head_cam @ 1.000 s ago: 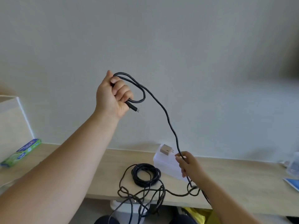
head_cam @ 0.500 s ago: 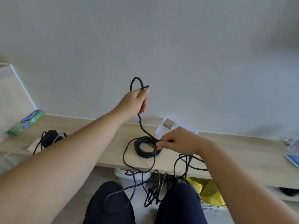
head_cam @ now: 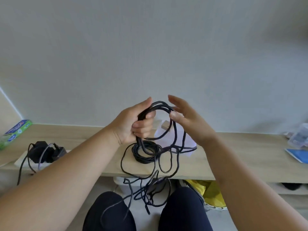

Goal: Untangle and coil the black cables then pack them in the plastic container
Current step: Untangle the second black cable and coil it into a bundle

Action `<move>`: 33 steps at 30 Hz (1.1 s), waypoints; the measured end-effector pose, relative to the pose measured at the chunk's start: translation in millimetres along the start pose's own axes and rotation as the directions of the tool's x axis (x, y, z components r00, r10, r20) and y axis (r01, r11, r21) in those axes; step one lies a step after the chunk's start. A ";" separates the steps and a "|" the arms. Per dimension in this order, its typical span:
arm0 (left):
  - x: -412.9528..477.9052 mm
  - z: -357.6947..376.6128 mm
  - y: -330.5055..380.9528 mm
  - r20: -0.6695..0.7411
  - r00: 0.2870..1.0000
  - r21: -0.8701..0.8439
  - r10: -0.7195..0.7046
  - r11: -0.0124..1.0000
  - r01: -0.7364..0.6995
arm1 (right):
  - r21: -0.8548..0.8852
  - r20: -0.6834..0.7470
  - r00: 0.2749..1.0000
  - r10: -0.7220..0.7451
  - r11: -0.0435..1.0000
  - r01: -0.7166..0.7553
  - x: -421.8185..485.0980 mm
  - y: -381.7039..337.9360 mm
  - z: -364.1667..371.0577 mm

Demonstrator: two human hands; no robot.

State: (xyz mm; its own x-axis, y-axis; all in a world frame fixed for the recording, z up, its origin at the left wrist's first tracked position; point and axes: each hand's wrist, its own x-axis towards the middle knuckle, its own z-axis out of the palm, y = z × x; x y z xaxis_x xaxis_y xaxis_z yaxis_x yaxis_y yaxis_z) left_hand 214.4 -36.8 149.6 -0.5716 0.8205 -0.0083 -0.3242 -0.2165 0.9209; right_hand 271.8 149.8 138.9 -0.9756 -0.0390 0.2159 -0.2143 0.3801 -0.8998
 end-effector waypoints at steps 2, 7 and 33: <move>-1.6 -1.4 -5.8 0.072 0.997 -0.089 0.017 0.996 -0.011 | 0.117 0.097 0.994 0.052 0.991 -0.063 -2.0 8.7 9.3; -2.0 -1.2 -13.8 -0.171 0.985 -0.035 0.026 0.999 -0.032 | 0.238 0.000 0.988 0.157 0.959 -0.152 -5.6 7.0 16.7; -1.2 10.1 22.7 -0.091 0.977 -0.302 0.191 0.930 -0.209 | 0.040 -0.225 0.905 0.361 0.932 -0.361 -10.9 96.8 51.2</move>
State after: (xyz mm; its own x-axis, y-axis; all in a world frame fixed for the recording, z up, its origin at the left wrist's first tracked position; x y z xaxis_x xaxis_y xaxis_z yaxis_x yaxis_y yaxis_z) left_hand 215.4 -37.3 174.4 -0.6888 0.7128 0.1322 -0.4092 -0.5328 0.7408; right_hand 259.4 139.7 30.1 -0.9499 0.3095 -0.0442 0.1512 0.3308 -0.9315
